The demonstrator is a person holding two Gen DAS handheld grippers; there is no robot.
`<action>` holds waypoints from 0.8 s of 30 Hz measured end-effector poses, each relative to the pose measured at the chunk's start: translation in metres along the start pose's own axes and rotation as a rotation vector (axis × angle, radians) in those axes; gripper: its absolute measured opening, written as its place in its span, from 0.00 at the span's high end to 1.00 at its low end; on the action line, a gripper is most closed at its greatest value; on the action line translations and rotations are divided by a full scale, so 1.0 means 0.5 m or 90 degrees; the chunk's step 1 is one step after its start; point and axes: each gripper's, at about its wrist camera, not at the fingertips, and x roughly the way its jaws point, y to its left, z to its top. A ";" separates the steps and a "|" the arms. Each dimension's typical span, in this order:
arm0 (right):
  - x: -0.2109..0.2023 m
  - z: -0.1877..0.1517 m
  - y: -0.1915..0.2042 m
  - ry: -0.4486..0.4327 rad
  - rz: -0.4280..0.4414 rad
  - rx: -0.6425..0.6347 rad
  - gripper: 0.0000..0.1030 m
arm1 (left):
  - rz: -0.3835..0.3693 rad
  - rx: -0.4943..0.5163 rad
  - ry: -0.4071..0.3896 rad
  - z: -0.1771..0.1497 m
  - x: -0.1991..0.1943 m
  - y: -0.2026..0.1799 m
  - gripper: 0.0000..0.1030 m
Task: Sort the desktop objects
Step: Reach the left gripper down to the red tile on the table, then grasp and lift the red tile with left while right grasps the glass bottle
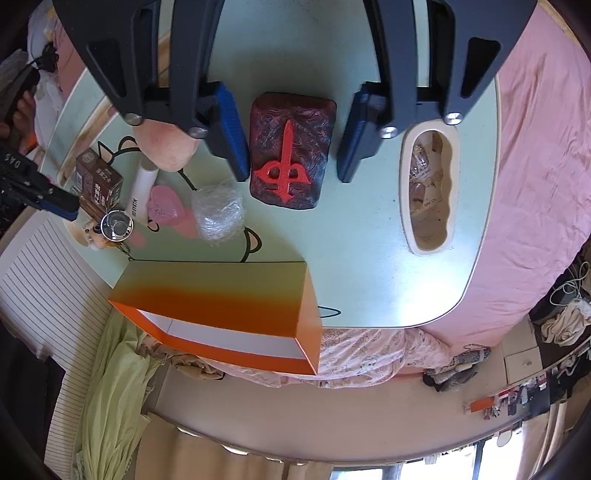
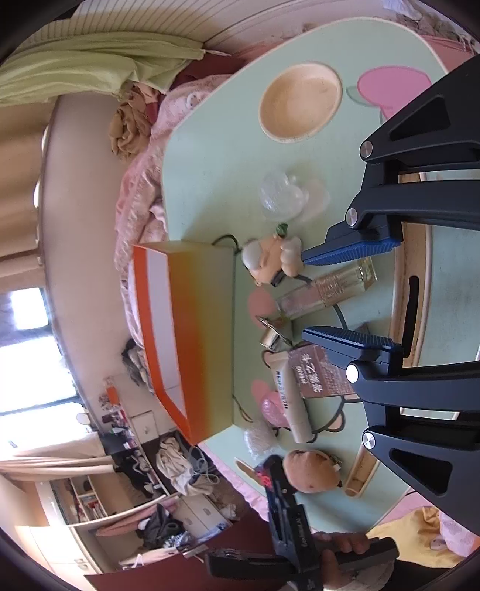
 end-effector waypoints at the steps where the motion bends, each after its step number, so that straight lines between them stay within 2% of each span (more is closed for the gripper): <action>1: 0.006 -0.004 0.002 0.007 -0.006 -0.006 0.68 | 0.003 0.005 -0.001 -0.001 -0.001 -0.002 0.59; 2: 0.012 -0.007 0.003 0.014 -0.012 -0.012 0.68 | 0.005 0.008 -0.004 -0.002 -0.002 -0.003 0.59; 4: 0.020 -0.016 0.005 0.016 -0.024 -0.021 0.77 | 0.001 -0.001 -0.008 -0.004 -0.005 -0.001 0.60; 7: 0.020 -0.020 0.007 0.011 -0.033 -0.034 0.84 | -0.014 -0.014 -0.015 -0.004 -0.013 0.002 0.60; 13: 0.017 -0.022 -0.001 0.006 -0.013 -0.016 0.84 | -0.018 -0.010 -0.053 0.017 -0.053 -0.004 0.60; 18: -0.021 -0.006 -0.006 -0.035 0.022 0.014 0.84 | -0.032 -0.003 -0.091 0.055 -0.095 -0.011 0.60; 22: -0.047 0.061 -0.008 -0.070 0.059 0.020 0.84 | -0.049 0.018 -0.117 0.106 -0.117 -0.025 0.60; 24: -0.048 0.108 -0.004 -0.087 0.055 0.010 0.84 | -0.042 0.026 -0.124 0.156 -0.116 -0.038 0.60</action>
